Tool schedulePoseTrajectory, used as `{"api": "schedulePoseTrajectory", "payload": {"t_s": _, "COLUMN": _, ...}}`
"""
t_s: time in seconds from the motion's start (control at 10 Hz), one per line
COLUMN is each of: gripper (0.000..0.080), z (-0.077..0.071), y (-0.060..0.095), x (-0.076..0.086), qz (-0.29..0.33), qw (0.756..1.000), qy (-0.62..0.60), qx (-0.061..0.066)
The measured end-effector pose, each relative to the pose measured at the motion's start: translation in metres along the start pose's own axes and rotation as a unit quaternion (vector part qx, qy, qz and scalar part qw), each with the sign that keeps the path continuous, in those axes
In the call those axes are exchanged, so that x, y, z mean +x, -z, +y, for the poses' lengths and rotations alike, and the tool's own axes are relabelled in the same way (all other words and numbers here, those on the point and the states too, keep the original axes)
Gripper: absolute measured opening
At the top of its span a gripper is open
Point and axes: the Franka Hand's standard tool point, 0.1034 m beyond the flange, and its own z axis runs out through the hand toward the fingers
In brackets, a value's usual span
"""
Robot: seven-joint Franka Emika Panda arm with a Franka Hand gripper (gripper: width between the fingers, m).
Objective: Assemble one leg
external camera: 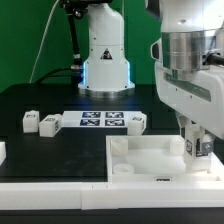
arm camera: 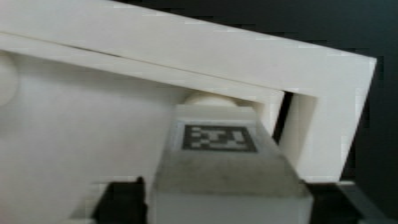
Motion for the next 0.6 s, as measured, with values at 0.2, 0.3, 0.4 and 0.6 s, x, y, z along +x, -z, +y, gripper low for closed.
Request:
{"api": "schedulePoseTrajectory", "payload": {"t_s": 0.2, "gripper": 0.0519, "z": -0.0004, "y": 0.0001, "x": -0.0011, "qz": 0.000, "qw": 0.998, "qy": 0.067, "qx": 0.000}}
{"api": "schedulePoseTrajectory", "payload": {"t_s": 0.3, "gripper": 0.0625, "z": -0.0005, "y": 0.0000, "x": -0.0029, "qz": 0.000, "qw": 0.993, "qy": 0.116, "qx": 0.000}}
{"api": "schedulePoseTrajectory", "payload": {"t_s": 0.4, "gripper": 0.0642, "z": -0.0005, "y": -0.0002, "x": -0.0043, "qz": -0.001, "qw": 0.982, "qy": 0.189, "qx": 0.000}}
{"api": "schedulePoseTrajectory", "payload": {"t_s": 0.6, "gripper": 0.0648, "z": -0.0005, "y": -0.0004, "x": -0.0054, "qz": -0.001, "qw": 0.951, "qy": 0.309, "qx": 0.000}}
